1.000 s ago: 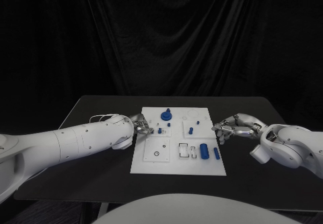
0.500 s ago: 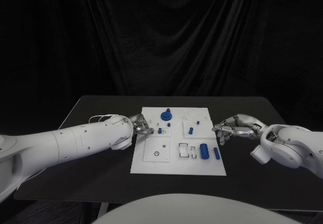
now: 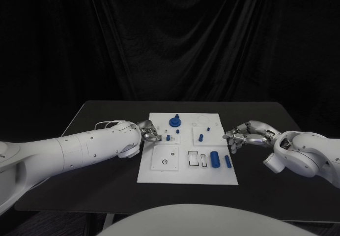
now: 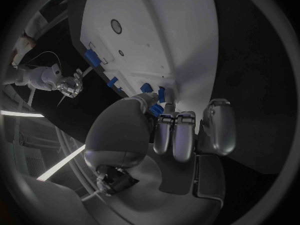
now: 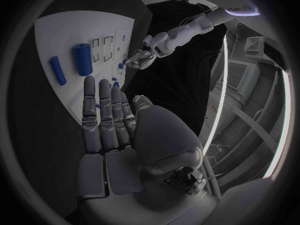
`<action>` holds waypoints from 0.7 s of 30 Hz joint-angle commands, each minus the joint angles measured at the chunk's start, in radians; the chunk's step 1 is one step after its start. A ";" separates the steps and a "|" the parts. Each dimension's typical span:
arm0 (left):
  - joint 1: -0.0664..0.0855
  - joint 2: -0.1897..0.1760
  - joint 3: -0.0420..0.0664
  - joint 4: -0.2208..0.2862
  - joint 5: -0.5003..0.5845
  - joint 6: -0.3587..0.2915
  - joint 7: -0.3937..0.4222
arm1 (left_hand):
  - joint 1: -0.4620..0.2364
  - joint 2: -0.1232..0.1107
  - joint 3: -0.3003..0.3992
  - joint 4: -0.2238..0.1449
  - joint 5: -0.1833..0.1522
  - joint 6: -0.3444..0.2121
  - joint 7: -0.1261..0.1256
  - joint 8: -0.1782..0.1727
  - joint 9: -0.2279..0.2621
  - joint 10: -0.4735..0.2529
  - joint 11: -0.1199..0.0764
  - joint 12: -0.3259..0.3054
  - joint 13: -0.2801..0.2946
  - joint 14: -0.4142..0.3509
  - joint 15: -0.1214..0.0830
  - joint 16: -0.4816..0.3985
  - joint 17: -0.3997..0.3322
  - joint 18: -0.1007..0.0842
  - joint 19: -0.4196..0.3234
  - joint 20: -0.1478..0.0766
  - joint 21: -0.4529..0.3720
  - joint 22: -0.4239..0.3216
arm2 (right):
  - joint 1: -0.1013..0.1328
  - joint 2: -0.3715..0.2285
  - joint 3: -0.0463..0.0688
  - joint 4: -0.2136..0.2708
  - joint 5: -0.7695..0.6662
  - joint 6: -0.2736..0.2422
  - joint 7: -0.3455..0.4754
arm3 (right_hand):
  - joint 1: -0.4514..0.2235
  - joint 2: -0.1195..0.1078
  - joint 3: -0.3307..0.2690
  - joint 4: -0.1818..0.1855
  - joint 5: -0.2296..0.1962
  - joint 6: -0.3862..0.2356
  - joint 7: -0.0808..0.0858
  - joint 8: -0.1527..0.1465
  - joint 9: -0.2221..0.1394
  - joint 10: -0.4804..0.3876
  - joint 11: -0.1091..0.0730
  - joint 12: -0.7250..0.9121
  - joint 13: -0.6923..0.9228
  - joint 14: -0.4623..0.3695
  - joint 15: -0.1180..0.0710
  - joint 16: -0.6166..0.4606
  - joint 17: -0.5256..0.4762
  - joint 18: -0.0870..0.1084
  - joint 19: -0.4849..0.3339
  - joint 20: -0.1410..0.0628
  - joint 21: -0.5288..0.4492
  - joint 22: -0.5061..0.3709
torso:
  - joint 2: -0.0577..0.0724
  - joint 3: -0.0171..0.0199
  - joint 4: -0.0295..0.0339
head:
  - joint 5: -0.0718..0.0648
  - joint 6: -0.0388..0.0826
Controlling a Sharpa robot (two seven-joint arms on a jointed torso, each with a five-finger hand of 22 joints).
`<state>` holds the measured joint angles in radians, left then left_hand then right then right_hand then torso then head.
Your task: Assemble the parts on the task board
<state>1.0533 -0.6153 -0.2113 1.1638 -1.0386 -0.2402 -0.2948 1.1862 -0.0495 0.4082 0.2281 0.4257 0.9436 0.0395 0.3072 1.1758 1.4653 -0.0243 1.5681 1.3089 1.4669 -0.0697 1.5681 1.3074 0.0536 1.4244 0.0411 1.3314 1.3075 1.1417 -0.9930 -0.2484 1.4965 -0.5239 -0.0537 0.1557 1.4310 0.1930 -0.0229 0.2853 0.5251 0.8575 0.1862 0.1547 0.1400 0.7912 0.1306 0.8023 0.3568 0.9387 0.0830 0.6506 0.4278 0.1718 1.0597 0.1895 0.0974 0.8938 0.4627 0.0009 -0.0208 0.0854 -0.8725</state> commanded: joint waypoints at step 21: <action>-0.007 0.008 0.000 -0.008 0.005 0.050 -0.020 | -0.113 0.016 -0.185 0.063 -0.248 0.016 0.010 -0.011 -0.021 0.105 0.006 0.003 0.262 0.104 0.004 0.003 0.263 0.008 -0.006 0.006 -0.010 0.182 | -0.003 -0.003 0.001 0.003 -0.002 0.033 -0.036 | 0.036 -0.015 0.034 -0.006 0.023 0.011 0.002 -0.001 -0.001 -0.008 -0.001 -0.013 -0.008 -0.014 0.003 -0.007 -0.008 0.008 -0.012 0.001 -0.010 -0.003 | 0.000 0.0001 0.0003 | 0.002 0.000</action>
<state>1.0507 -0.6091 -0.2089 1.1542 -1.0389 -0.2198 -0.3073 1.0815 -0.0346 0.2326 0.2896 0.1817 0.9599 0.0446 0.3016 1.1592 1.4653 -0.0243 1.5681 1.3089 1.4669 -0.0697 1.5681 1.3074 0.0535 1.4208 0.0448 1.3275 1.3074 1.1414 -0.9945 -0.2484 1.4980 -0.5239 -0.0383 0.1392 1.4571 0.1750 0.0046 0.2773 0.5454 0.8612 0.1899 0.1547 0.1402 0.7913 0.1306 0.7934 0.3500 0.9315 0.0833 0.6507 0.4210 0.1717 1.0533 0.1903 0.0927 0.8917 0.4628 0.0009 -0.0211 0.0863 -0.8725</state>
